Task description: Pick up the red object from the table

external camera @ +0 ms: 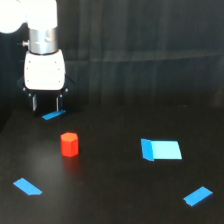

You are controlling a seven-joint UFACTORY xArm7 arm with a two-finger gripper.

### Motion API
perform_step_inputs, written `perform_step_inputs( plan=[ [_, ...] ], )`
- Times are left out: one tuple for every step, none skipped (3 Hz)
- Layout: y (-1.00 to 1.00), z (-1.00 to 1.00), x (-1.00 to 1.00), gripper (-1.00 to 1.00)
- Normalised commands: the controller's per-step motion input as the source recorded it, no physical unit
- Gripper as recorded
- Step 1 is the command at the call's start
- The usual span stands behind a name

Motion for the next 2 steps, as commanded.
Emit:
perform_step_inputs(
  plan=[
    [-0.01, -0.21, 0.31, 0.99],
    [-0.11, -0.11, 0.41, 0.97]
  ],
)
